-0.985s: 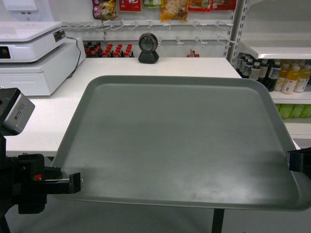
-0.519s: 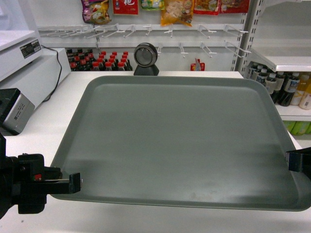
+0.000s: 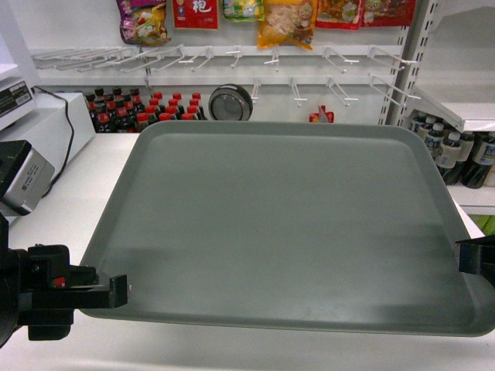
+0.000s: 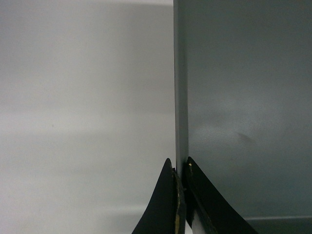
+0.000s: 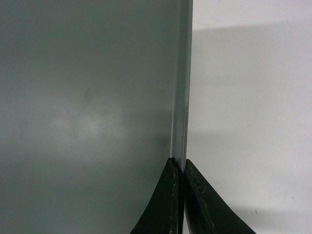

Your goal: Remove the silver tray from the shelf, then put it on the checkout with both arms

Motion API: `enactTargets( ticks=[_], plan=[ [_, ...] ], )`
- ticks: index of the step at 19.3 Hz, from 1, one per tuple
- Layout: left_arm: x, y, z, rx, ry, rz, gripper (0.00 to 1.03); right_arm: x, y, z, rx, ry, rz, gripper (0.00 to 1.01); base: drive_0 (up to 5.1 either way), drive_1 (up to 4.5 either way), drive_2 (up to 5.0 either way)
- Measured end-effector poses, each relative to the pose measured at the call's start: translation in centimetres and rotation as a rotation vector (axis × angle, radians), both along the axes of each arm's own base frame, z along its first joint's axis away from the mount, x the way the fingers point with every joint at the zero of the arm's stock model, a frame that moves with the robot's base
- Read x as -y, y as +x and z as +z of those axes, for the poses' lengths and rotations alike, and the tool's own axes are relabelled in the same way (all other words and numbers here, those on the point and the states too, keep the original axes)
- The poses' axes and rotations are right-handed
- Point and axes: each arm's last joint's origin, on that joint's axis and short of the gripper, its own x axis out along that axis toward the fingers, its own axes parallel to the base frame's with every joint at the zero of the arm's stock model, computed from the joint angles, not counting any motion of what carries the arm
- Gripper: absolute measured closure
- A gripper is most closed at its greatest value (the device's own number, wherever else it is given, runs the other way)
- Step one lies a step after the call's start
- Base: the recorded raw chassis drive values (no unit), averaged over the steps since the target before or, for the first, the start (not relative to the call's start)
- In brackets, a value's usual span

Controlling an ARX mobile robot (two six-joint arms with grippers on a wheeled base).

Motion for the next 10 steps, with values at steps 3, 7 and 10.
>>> enactTargets(
  ticks=[3,7,10],
  plan=[
    [0.0,0.0,0.0,0.003,-0.001,0.0,1.0,0.0,0.0,0.0,0.002,0.001,0.0,0.99,0.0,0.0,0.0],
    [0.0,0.0,0.0,0.002,0.0,0.0,1.0,0.0,0.0,0.0,0.001,0.0,0.0,0.99,0.0,0.0,0.0],
    [0.6,1.4,-0.5,-0.039,0.038,0.166,1.0,-0.1,1.0,-0.3,0.037,-0.007,0.125,0.99,0.0,0.0,0.0]
  ],
)
